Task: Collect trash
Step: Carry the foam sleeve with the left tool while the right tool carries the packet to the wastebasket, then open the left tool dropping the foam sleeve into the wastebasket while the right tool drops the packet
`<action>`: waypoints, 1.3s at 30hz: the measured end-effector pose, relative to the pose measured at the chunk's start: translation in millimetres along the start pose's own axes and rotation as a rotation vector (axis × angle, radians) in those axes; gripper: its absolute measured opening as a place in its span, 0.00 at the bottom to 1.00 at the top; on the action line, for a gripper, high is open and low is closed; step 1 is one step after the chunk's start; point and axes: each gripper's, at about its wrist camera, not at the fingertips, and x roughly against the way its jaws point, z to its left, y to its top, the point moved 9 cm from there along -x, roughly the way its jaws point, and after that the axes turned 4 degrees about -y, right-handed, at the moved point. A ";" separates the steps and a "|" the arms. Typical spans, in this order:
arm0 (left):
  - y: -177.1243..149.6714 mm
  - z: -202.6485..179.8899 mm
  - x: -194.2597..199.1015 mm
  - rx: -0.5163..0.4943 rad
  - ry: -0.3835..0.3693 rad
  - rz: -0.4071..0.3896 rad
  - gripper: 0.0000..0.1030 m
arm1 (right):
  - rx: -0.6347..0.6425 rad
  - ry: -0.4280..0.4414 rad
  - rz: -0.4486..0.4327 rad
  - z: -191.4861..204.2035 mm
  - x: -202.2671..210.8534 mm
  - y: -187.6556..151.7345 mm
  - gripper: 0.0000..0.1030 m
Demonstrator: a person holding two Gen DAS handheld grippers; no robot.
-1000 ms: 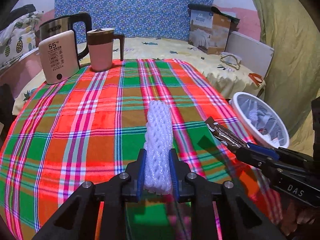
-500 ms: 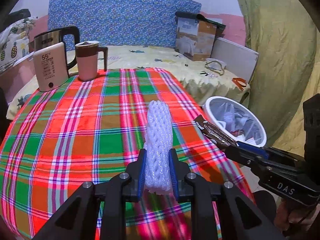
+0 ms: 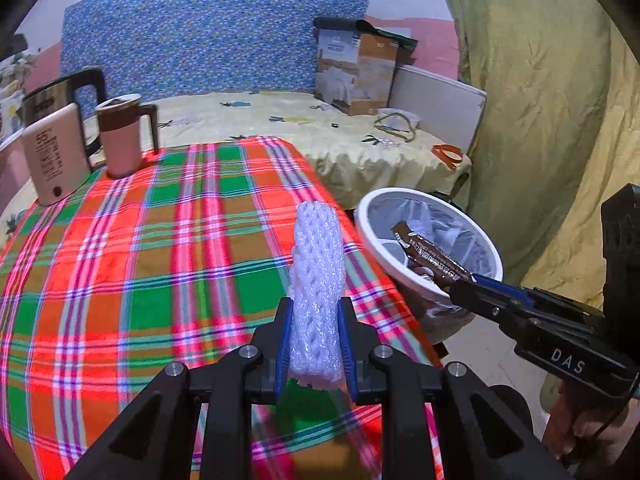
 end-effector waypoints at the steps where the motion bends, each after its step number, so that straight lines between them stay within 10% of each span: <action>1: 0.9 -3.6 -2.2 -0.006 -0.007 0.001 0.21 | -0.008 -0.009 -0.004 -5.2 1.2 0.6 0.26; 39: 47.6 -99.5 -127.8 -0.130 -0.166 0.103 0.23 | -0.143 -0.173 0.024 -109.6 -25.5 14.8 0.26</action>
